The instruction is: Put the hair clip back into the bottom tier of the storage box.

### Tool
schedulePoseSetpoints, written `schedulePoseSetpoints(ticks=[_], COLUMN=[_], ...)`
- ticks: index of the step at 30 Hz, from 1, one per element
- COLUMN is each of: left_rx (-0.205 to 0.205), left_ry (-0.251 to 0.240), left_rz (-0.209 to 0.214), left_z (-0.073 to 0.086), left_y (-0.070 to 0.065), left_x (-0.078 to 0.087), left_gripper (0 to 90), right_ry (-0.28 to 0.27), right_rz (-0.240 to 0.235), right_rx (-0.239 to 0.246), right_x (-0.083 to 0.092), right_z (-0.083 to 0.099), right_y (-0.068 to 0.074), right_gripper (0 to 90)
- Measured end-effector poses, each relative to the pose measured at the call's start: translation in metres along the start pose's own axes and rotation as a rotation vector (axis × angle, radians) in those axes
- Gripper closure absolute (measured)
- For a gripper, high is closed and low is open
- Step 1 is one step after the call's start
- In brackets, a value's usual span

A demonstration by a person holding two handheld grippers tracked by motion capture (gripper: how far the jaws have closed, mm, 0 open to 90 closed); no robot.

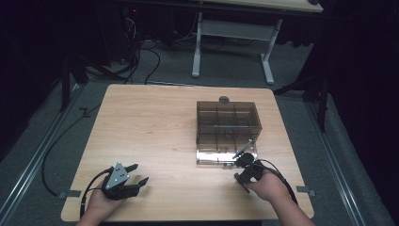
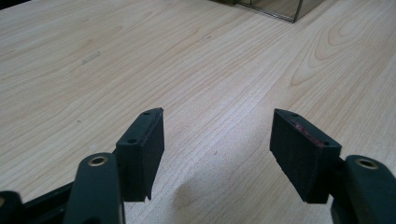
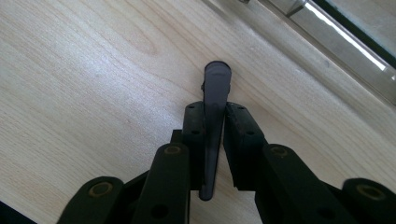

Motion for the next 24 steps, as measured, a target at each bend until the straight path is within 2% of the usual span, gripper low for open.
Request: schedulePoseSetpoints(ticks=[7, 24], left_rx=[0.001, 0.002], left_ry=[0.0, 0.0], left_rz=[0.001, 0.002], left_z=[0.0, 0.0], left_y=[0.0, 0.0001], left_x=[0.0, -0.0002], left_gripper=[35.7, 35.7], right_ry=[0.022, 0.032], right_rz=[-0.001, 0.011], right_rx=[-0.005, 0.005], right_x=[-0.0002, 0.0004], right_z=[-0.0019, -0.0046], right_y=[0.0012, 0.001], right_gripper=[80.5, 81.6])
Point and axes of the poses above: each handheld gripper's, and its own axes: x roughly backward along the jaws, z roughly out of its underside, y roughly to its left, the point moved 8 cm from there along -x, roughly forward along the jaws, and after that the axes turned 1 degree about z, right-handed, at the moved point
